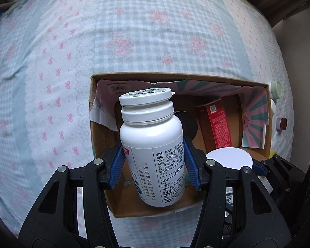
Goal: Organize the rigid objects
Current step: 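Lower both items into the box and open both tools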
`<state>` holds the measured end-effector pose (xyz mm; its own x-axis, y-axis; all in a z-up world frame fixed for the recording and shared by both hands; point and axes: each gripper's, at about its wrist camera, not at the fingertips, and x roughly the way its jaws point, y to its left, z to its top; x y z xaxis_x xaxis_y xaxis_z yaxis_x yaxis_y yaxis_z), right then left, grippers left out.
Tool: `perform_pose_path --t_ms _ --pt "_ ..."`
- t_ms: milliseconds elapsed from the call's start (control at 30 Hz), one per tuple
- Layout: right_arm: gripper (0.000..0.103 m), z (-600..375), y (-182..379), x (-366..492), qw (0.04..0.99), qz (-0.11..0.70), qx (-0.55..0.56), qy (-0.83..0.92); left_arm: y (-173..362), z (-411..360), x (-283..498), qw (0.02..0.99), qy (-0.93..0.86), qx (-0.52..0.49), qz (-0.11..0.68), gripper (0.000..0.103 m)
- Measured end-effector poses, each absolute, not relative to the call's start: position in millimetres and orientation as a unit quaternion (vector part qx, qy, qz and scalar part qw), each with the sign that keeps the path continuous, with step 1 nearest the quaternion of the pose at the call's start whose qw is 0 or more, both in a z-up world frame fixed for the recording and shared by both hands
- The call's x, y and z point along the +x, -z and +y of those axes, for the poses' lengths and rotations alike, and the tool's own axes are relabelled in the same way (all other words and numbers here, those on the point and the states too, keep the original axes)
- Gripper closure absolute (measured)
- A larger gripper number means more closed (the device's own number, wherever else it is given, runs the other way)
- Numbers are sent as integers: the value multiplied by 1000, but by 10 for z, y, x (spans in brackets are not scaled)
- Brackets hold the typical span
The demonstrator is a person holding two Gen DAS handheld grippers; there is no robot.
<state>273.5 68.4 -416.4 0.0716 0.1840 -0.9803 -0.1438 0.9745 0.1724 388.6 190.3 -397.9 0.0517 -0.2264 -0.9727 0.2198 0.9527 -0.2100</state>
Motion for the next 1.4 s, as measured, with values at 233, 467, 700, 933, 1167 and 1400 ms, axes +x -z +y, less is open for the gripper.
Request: perform_pose_path --t_ms 233,467,700,933,1167,1400 --pt "37 695 4336 2826 727 676 50 -110 4114 1839 4070 722 152 8 674 51" --pt "0 652 4265 2717 745 654 76 -106 3878 1790 4013 741 169 33 649 0" --pt "0 510 4049 2649 762 637 89 -82 3737 1886 3919 748 165 29 642 0" --pt "0 409 3785 2628 774 623 89 -69 3466 2003 3720 762 160 14 628 0" --pt "0 378 3463 2412 788 606 87 -60 3021 2105 3446 783 160 -1 601 0" --pt "0 339 2949 2042 798 590 102 -69 2494 2217 3041 799 144 -11 584 0"
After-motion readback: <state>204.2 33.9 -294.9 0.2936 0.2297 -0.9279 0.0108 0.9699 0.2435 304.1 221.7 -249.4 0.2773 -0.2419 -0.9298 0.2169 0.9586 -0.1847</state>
